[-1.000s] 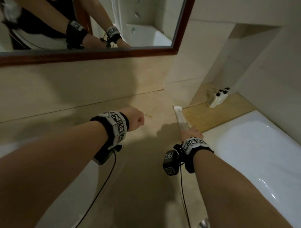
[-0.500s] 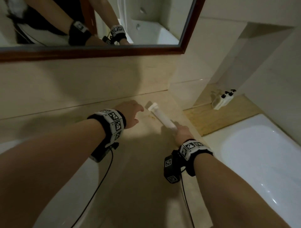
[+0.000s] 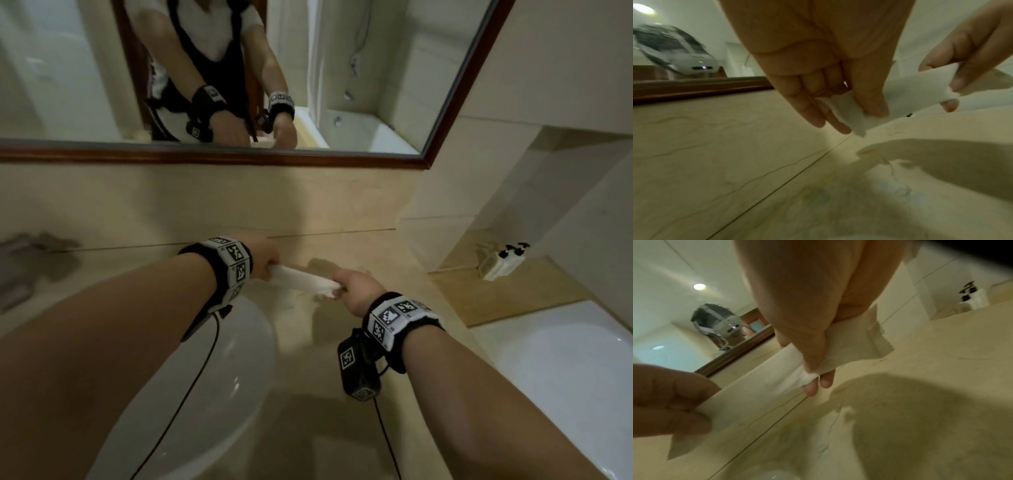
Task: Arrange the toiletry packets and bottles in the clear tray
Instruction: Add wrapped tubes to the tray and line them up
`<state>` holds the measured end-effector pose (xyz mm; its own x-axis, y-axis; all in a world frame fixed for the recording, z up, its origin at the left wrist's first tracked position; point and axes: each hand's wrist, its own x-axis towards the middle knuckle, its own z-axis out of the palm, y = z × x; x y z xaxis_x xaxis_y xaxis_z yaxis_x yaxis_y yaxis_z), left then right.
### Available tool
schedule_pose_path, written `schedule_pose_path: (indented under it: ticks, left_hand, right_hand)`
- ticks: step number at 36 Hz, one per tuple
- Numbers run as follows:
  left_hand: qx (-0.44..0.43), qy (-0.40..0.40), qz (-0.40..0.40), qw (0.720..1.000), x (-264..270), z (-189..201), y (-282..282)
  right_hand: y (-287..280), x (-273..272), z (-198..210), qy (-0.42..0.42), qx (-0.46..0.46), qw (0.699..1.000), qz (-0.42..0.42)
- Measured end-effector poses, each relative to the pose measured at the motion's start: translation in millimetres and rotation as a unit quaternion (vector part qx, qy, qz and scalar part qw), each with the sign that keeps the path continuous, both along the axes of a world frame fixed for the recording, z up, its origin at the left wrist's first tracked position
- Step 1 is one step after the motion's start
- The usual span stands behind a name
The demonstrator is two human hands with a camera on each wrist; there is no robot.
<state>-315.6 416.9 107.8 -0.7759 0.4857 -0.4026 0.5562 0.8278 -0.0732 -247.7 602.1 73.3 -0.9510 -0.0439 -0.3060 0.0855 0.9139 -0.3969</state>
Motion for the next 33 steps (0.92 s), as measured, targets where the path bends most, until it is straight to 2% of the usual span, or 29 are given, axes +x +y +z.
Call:
schedule_pose_path:
  ticks: [5,12,20,33]
  left_hand:
    - [-0.011,0.008,0.057,0.998,15.7,13.1,-64.6]
    - [0.024,0.019,0.12,0.992,48.4,24.0,-154.5]
    - [0.003,0.045,0.156,0.987,96.5,32.8,-277.4]
    - [-0.03,0.031,0.24,0.97,163.9,30.3,-463.9]
  right_hand:
    - [-53.6,7.2,16.0,-0.001,0.014,0.998,0.068]
    - [-135.6,17.4,29.6,0.014,0.013,0.992,0.127]
    - [-243.5,45.0,34.6,0.014,0.011,0.983,0.185]
    - [-415.8,82.9,32.9,0.027,0.015,0.965,0.262]
